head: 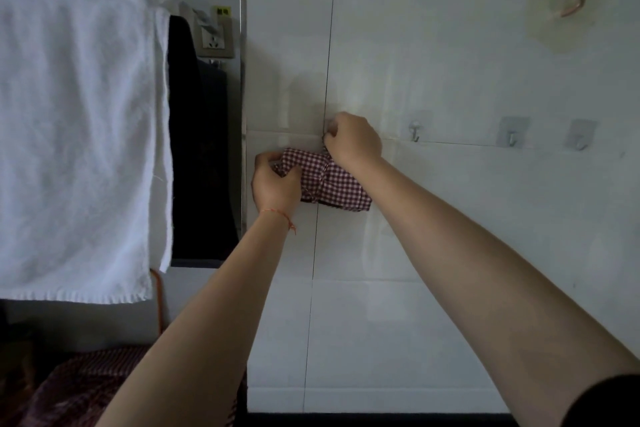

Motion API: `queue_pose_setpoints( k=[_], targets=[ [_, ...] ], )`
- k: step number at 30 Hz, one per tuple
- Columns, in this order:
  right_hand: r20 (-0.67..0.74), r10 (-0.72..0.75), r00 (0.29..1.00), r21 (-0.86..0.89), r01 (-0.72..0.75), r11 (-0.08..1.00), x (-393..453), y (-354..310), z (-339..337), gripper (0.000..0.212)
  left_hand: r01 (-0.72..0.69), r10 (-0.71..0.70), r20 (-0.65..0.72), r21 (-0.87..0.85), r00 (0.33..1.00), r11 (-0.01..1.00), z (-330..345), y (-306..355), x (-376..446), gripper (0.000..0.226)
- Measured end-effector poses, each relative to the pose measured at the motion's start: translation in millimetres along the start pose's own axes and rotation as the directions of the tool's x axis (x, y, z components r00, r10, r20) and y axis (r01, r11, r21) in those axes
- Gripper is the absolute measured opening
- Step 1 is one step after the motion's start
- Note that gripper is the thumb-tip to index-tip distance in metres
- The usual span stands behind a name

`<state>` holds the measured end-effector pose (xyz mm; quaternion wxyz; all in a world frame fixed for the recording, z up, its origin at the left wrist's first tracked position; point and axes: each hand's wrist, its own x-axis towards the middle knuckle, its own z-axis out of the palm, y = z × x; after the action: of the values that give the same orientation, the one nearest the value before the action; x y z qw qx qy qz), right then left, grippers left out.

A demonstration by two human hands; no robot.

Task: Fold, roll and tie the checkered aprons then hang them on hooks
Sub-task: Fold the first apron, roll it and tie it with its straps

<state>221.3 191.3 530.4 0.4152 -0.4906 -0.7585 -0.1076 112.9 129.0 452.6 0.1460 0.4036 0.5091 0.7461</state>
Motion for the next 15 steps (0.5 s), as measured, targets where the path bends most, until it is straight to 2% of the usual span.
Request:
queue_pose_setpoints(
  k=[3,6,9,11,13,15],
  targets=[
    [0.027,0.007,1.0,0.014,-0.007,1.0,-3,-2,2,0.017,0.001,-0.001,0.006,-0.011,1.0,1.0,0,0,-1,0.035],
    [0.059,0.047,0.997,0.073,-0.051,0.996,-4,-2,2,0.028,-0.002,0.003,0.011,-0.037,1.0,0.999,-2,-2,-2,0.035],
    [0.055,0.071,0.996,0.139,-0.078,0.987,-7,-2,2,0.008,-0.008,0.008,0.008,-0.031,1.0,1.0,-3,-5,-2,0.035],
    [0.059,0.059,0.997,0.154,-0.067,0.986,-11,-2,2,0.011,-0.019,0.02,0.016,-0.028,1.0,0.999,-4,-8,-2,0.037],
    [0.058,0.009,0.998,0.136,-0.017,0.991,-16,-1,3,0.012,-0.054,0.053,0.023,0.025,0.998,0.998,-6,-8,-4,0.042],
    [-0.014,-0.067,0.998,0.047,0.068,0.997,-25,2,7,0.013,-0.131,0.127,0.035,0.198,0.991,0.971,-8,-7,-7,0.049]
  ],
)
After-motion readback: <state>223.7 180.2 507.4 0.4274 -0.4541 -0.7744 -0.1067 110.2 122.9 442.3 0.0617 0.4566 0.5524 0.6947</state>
